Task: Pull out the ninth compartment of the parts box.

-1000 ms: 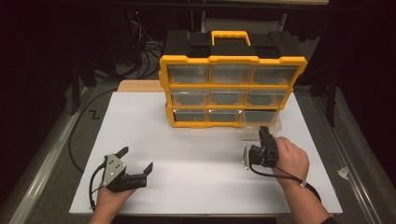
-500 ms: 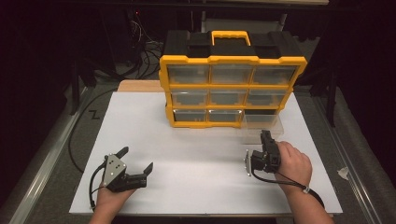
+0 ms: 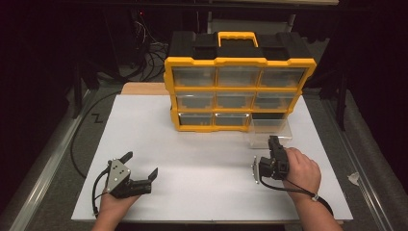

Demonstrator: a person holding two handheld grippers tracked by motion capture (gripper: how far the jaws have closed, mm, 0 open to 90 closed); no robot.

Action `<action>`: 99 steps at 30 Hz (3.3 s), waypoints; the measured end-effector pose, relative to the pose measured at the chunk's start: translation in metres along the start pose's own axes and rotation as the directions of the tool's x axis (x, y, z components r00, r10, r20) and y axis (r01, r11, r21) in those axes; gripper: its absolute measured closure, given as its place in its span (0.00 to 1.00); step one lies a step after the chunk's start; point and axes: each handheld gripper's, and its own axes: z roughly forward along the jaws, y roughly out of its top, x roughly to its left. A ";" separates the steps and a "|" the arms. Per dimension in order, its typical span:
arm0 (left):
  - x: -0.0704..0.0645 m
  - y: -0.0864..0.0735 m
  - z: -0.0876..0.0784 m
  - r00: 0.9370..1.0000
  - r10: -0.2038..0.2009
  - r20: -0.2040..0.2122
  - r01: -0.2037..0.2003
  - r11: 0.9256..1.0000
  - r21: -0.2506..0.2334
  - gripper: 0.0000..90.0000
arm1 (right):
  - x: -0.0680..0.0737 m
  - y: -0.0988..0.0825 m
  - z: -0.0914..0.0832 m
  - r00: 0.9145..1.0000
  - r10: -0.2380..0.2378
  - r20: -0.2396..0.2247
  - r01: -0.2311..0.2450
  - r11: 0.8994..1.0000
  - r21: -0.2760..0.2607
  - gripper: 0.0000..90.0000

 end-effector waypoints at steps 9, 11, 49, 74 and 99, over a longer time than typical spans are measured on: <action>0.000 0.000 0.000 1.000 0.000 0.001 0.000 1.000 -0.001 0.00 | -0.002 0.000 0.002 1.000 0.003 -0.010 -0.003 1.000 0.010 0.85; 0.000 0.000 0.000 1.000 0.002 0.002 -0.002 1.000 0.001 0.00 | -0.003 0.000 0.001 1.000 0.016 -0.015 -0.016 1.000 0.009 0.79; -0.003 -0.001 0.002 1.000 0.017 0.009 -0.017 1.000 0.010 0.00 | 0.028 -0.005 -0.034 0.983 0.067 -0.173 -0.078 0.995 -0.059 0.40; -0.003 0.000 0.002 1.000 0.019 0.015 -0.019 1.000 0.011 0.00 | 0.014 -0.022 -0.030 0.739 0.587 -0.331 -0.612 0.790 0.036 0.01; -0.002 -0.001 0.005 1.000 0.013 0.020 -0.013 0.999 0.032 0.00 | 0.007 -0.056 -0.034 0.124 0.880 -0.459 -0.952 0.236 0.194 0.01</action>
